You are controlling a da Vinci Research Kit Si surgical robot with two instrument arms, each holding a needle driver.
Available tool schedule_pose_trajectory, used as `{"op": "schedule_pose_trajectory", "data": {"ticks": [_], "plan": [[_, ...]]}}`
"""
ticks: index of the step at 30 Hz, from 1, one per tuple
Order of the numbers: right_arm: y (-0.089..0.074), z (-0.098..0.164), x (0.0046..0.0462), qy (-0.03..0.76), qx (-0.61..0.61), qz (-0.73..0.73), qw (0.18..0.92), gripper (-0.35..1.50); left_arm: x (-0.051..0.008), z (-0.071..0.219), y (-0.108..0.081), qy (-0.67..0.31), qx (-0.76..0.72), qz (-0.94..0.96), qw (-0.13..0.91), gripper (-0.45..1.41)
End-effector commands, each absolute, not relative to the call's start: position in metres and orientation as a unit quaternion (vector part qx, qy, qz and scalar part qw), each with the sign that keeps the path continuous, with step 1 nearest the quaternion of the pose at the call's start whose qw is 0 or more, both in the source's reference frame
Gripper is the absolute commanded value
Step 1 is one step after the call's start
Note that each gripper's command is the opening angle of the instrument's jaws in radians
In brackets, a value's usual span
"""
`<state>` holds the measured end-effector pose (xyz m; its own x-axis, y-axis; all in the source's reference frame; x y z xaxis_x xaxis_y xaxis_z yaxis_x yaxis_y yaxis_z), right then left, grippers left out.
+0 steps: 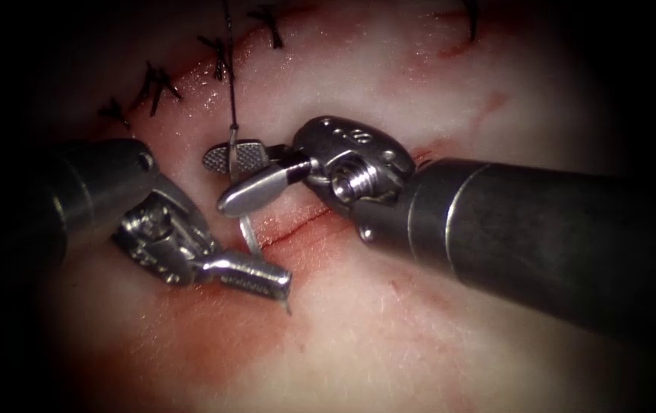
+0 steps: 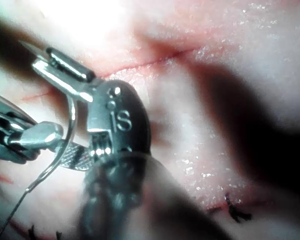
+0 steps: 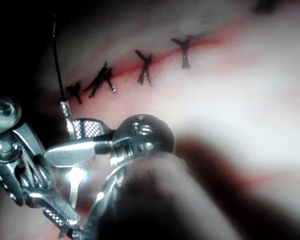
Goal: Wound Closure
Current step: Pass needle to right needle holder
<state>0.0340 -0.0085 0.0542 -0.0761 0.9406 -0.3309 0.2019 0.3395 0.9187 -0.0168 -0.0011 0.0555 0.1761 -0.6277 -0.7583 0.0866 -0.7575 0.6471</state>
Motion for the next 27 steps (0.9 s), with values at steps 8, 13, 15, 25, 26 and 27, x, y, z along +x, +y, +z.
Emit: {"op": "schedule_pose_trajectory", "data": {"ticks": [8, 13, 15, 25, 26, 27], "plan": [[-0.0082, 0.0546, 0.0347, 0.635, 0.461, 0.364, 0.502, -0.35, -0.0173, 0.0557, -0.0006, -0.192, 0.711, -0.610, 0.294, -0.45], [-0.0079, 0.0546, 0.0347, 0.633, 0.465, 0.371, 0.495, -0.35, -0.0173, 0.0556, -0.0010, -0.192, 0.710, -0.609, 0.296, -0.45], [-0.0078, 0.0546, 0.0347, 0.633, 0.463, 0.375, 0.494, -0.35, -0.0174, 0.0556, -0.0011, -0.188, 0.712, -0.610, 0.293, -0.45], [-0.0071, 0.0555, 0.0347, 0.669, 0.411, 0.341, 0.518, -0.35, -0.0158, 0.0545, -0.0029, -0.116, 0.701, -0.686, 0.155, 1.33], [-0.0070, 0.0557, 0.0347, 0.672, 0.405, 0.336, 0.521, -0.35, -0.0153, 0.0542, -0.0034, -0.120, 0.697, -0.692, 0.148, 1.33], [-0.0070, 0.0558, 0.0347, 0.676, 0.398, 0.332, 0.524, -0.35, -0.0149, 0.0539, -0.0039, -0.120, 0.692, -0.697, 0.145, 1.35]]}}
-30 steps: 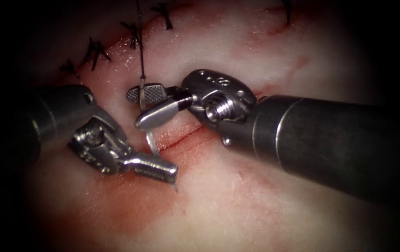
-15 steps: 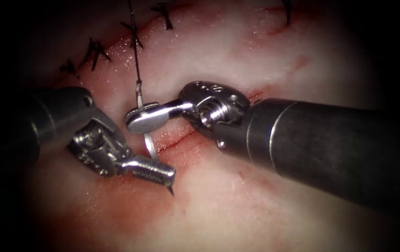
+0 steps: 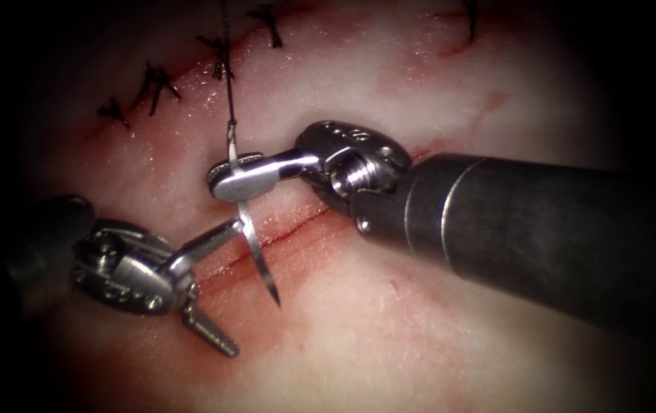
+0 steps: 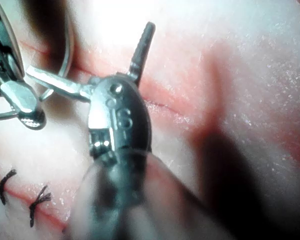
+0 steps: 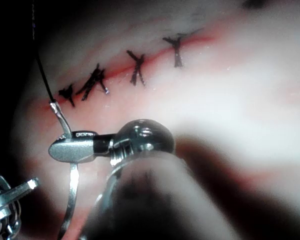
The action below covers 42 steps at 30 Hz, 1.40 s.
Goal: Wound Closure
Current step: Throw needle through flesh above incision with right hand
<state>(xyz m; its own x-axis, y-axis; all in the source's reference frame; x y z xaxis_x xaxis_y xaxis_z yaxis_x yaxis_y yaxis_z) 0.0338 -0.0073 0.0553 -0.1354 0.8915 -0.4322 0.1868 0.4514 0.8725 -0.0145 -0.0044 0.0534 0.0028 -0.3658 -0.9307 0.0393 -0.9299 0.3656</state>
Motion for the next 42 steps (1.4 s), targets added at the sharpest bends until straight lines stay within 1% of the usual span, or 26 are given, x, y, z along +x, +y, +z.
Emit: {"op": "schedule_pose_trajectory", "data": {"ticks": [1, 7, 8, 11, 12, 13, 14, 15, 17, 23, 25, 30, 33, 37, 41, 42], "plan": [[-0.007, 0.056, 0.0347, 0.679, 0.392, 0.327, 0.527, -0.35, -0.0144, 0.054, -0.004, -0.121, 0.687, -0.701, 0.145, 1.36], [-0.008, 0.057, 0.0353, 0.721, 0.314, 0.247, 0.566, -0.35, -0.0103, 0.053, -0.009, -0.139, 0.649, -0.734, 0.144, 1.38], [-0.008, 0.057, 0.0356, 0.729, 0.297, 0.227, 0.573, -0.35, -0.0094, 0.053, -0.010, -0.145, 0.643, -0.739, 0.142, 1.36], [-0.008, 0.058, 0.0362, 0.745, 0.258, 0.163, 0.593, -0.35, -0.0077, 0.054, -0.011, -0.157, 0.629, -0.754, 0.107, 1.23], [-0.008, 0.058, 0.0364, 0.750, 0.243, 0.135, 0.600, -0.35, -0.0071, 0.054, -0.012, -0.169, 0.624, -0.758, 0.088, 1.01], [-0.008, 0.058, 0.0366, 0.751, 0.240, 0.124, 0.602, -0.35, -0.0067, 0.054, -0.012, -0.178, 0.619, -0.761, 0.071, 0.71], [-0.008, 0.058, 0.0367, 0.753, 0.237, 0.117, 0.602, -0.35, -0.0064, 0.054, -0.012, -0.189, 0.614, -0.764, 0.053, 0.51], [-0.009, 0.059, 0.0370, 0.759, 0.225, 0.103, 0.602, -0.35, -0.0061, 0.055, -0.012, -0.202, 0.607, -0.768, 0.034, 0.41], [-0.009, 0.059, 0.0374, 0.767, 0.210, 0.081, 0.601, -0.35, -0.0059, 0.055, -0.013, -0.210, 0.599, -0.772, 0.014, 0.34], [-0.009, 0.059, 0.0383, 0.789, 0.140, 0.012, 0.598, -0.35, -0.0070, 0.058, -0.013, -0.211, 0.566, -0.796, -0.038, 0.30], [-0.009, 0.060, 0.0386, 0.784, 0.131, 0.002, 0.607, -0.35, -0.0076, 0.059, -0.014, -0.196, 0.557, -0.802, -0.088, 0.32], [-0.008, 0.060, 0.0385, 0.763, 0.087, -0.017, 0.640, -0.35, -0.0086, 0.062, -0.014, -0.182, 0.550, -0.803, -0.145, 0.34], [-0.008, 0.060, 0.0384, 0.754, 0.065, -0.035, 0.653, -0.35, -0.0092, 0.063, -0.014, -0.151, 0.539, -0.799, -0.219, 0.42], [-0.008, 0.060, 0.0385, 0.745, 0.029, -0.066, 0.663, -0.35, -0.0097, 0.065, -0.015, -0.115, 0.527, -0.800, -0.262, 0.44], [-0.008, 0.060, 0.0388, 0.743, -0.003, -0.090, 0.664, -0.35, -0.0106, 0.066, -0.015, -0.093, 0.521, -0.804, -0.271, 0.36], [-0.007, 0.061, 0.0391, 0.743, -0.009, -0.099, 0.662, -0.35, -0.0111, 0.066, -0.015, -0.077, 0.522, -0.804, -0.274, 0.30]]}}
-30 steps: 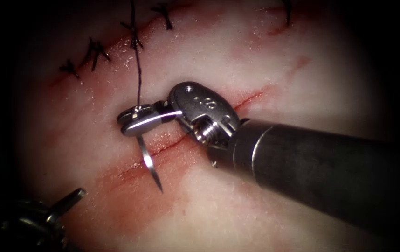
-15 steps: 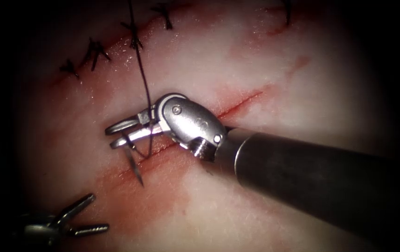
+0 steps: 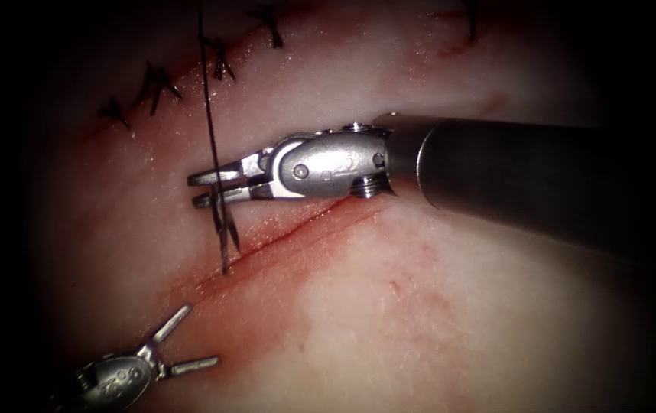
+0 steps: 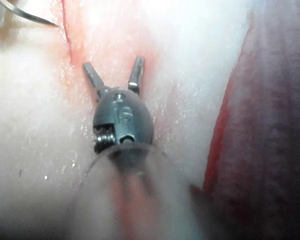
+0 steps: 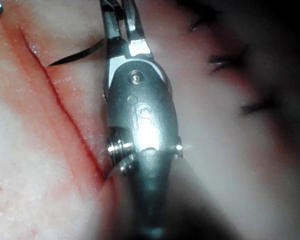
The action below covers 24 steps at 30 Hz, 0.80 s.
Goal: Wound Closure
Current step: Throw needle through flesh above incision with right hand
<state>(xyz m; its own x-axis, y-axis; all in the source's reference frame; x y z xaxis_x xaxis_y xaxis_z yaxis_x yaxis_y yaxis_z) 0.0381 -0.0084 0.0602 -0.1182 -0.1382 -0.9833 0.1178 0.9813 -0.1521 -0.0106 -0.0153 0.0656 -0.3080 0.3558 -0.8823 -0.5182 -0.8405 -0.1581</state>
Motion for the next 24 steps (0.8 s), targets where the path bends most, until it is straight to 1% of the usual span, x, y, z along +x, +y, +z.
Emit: {"op": "schedule_pose_trajectory", "data": {"ticks": [1, 8, 11, 15, 20, 24], "plan": [[-0.0075, 0.0605, 0.0392, 0.742, -0.010, -0.104, 0.662, -0.35, -0.0115, 0.0664, -0.0152, 0.071, -0.522, 0.805, 0.273, 0.29], [-0.0074, 0.0607, 0.0397, 0.743, -0.024, -0.126, 0.657, -0.35, -0.0134, 0.0673, -0.0146, 0.022, -0.541, 0.796, 0.271, 0.09], [-0.0074, 0.0607, 0.0397, 0.743, -0.032, -0.140, 0.653, -0.35, -0.0139, 0.0678, -0.0141, 0.011, -0.542, 0.796, 0.271, 0.09], [-0.0073, 0.0606, 0.0398, 0.746, -0.051, -0.172, 0.641, -0.35, -0.0140, 0.0685, -0.0137, 0.007, -0.540, 0.798, 0.267, 0.02], [-0.0072, 0.0605, 0.0400, 0.754, -0.072, -0.194, 0.624, -0.35, -0.0139, 0.0687, -0.0140, 0.003, -0.536, 0.802, 0.262, 0.00], [-0.0069, 0.0607, 0.0402, 0.754, -0.074, -0.197, 0.622, -0.35, -0.0140, 0.0685, -0.0141, -0.002, -0.541, 0.800, 0.259, -0.05]]}}
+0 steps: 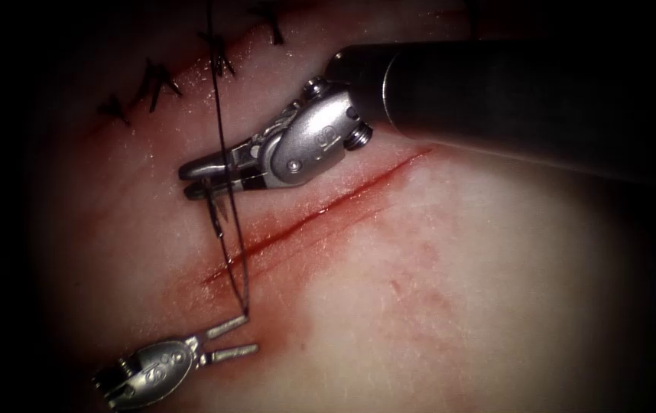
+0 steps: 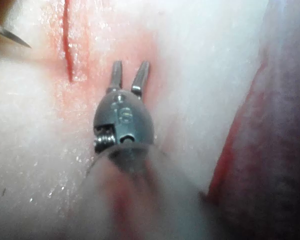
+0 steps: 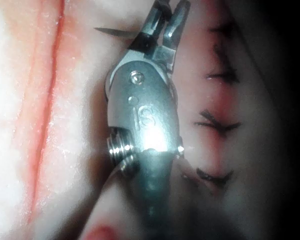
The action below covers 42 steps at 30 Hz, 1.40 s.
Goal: Wound Closure
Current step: Throw needle through flesh above incision with right hand
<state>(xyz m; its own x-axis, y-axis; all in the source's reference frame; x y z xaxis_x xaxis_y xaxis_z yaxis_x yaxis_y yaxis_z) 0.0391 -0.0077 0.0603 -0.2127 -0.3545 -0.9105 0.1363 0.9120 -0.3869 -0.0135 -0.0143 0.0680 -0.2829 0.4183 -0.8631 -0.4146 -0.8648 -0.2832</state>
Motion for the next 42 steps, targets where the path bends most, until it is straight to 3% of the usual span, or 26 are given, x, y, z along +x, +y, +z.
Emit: {"op": "schedule_pose_trajectory", "data": {"ticks": [1, 42], "plan": [[-0.0069, 0.0608, 0.0402, 0.754, -0.074, -0.197, 0.622, -0.35, -0.0140, 0.0685, -0.0142, -0.002, -0.541, 0.800, 0.259, -0.05], [-0.0102, 0.0628, 0.0400, 0.729, -0.129, -0.312, 0.595, -0.35, -0.0131, 0.0676, -0.0143, -0.011, -0.544, 0.799, 0.254, -0.13]]}}
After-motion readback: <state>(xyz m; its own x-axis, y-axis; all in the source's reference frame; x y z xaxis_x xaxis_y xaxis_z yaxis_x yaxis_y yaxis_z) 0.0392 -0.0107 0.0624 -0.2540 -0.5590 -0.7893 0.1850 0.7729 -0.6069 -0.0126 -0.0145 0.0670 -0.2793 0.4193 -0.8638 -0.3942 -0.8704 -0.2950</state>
